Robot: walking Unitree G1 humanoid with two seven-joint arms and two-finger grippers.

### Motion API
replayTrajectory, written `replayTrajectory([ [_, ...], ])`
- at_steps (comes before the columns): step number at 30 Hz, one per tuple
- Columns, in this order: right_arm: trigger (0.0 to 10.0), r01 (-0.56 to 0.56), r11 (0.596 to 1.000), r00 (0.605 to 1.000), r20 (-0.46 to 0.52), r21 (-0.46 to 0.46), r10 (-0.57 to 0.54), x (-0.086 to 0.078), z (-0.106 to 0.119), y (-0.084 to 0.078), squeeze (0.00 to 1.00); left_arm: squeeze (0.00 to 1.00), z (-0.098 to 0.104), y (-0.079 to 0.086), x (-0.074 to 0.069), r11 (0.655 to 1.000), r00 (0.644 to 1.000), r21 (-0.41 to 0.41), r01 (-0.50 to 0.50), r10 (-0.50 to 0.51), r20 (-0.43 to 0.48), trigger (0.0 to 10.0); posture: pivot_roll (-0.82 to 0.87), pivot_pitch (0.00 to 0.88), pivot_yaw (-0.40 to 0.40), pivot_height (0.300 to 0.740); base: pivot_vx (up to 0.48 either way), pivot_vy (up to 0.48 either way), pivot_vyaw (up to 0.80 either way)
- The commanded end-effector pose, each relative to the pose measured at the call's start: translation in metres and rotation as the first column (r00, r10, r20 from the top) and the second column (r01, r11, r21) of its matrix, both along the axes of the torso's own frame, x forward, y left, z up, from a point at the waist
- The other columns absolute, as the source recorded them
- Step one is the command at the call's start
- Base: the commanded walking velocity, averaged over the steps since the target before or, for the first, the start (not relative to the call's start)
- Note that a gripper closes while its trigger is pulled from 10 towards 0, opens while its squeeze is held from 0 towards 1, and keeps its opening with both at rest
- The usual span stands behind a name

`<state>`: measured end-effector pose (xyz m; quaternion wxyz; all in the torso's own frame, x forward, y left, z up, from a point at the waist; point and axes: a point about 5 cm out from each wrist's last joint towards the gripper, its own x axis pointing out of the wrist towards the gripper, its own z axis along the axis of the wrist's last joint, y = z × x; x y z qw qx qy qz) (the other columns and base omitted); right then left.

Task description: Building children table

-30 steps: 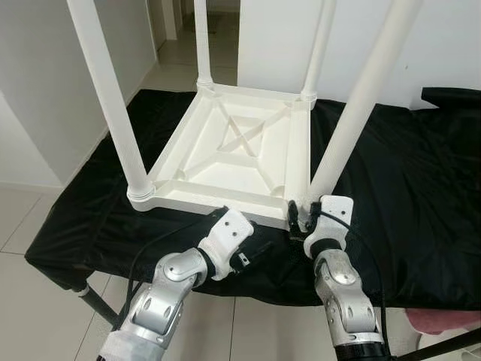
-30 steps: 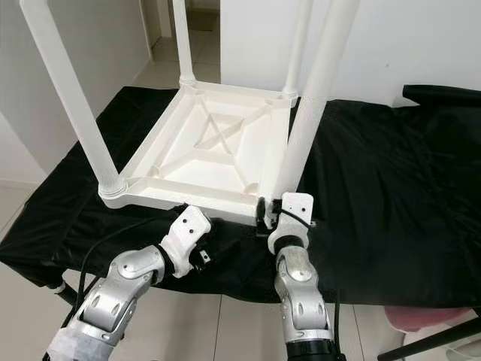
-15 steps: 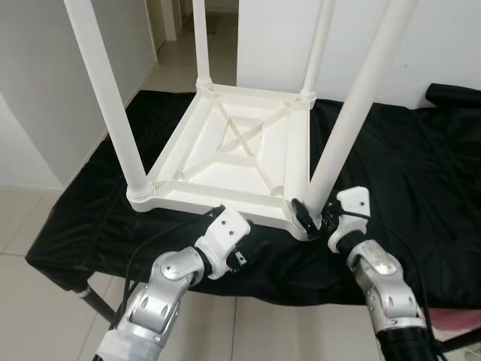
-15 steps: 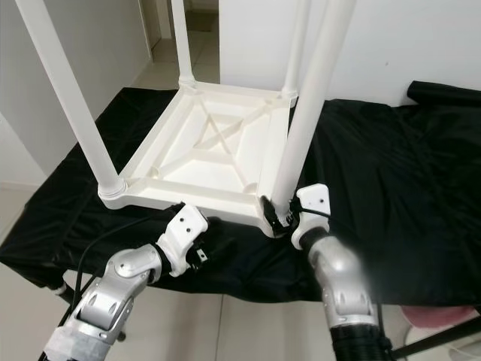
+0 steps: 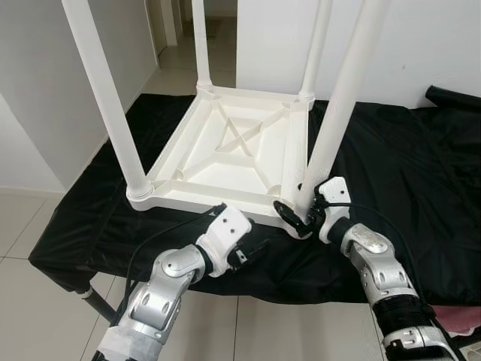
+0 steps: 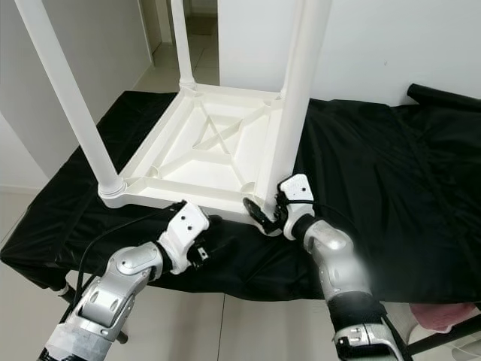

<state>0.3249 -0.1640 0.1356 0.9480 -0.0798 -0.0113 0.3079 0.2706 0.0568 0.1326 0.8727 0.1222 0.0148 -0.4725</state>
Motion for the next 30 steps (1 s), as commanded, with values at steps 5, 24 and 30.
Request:
replayTrajectory([
  [5,0.0,-0.014,1.0,1.0,-0.019,-0.012,0.014,0.003,-0.004,-0.005,0.0,0.0,0.001,0.001,0.004,0.999,0.999,0.0,-0.038,0.038,0.017,10.0,0.01,0.014,0.034,0.74,0.0,0.0,0.0],
  [24,10.0,0.352,0.936,0.934,-0.072,0.012,-0.35,-0.008,-0.015,-0.011,0.0,0.0,-0.002,0.0,0.001,0.999,0.999,-0.006,-0.045,0.045,0.007,10.0,0.0,0.035,0.023,0.74,0.0,0.0,0.0],
  [30,10.0,0.465,0.885,0.882,-0.106,0.026,-0.46,-0.01,-0.017,-0.012,0.0,0.0,-0.002,0.001,0.001,0.999,0.999,-0.005,-0.046,0.046,0.005,10.0,0.0,0.038,0.024,0.74,0.0,0.0,0.0],
])
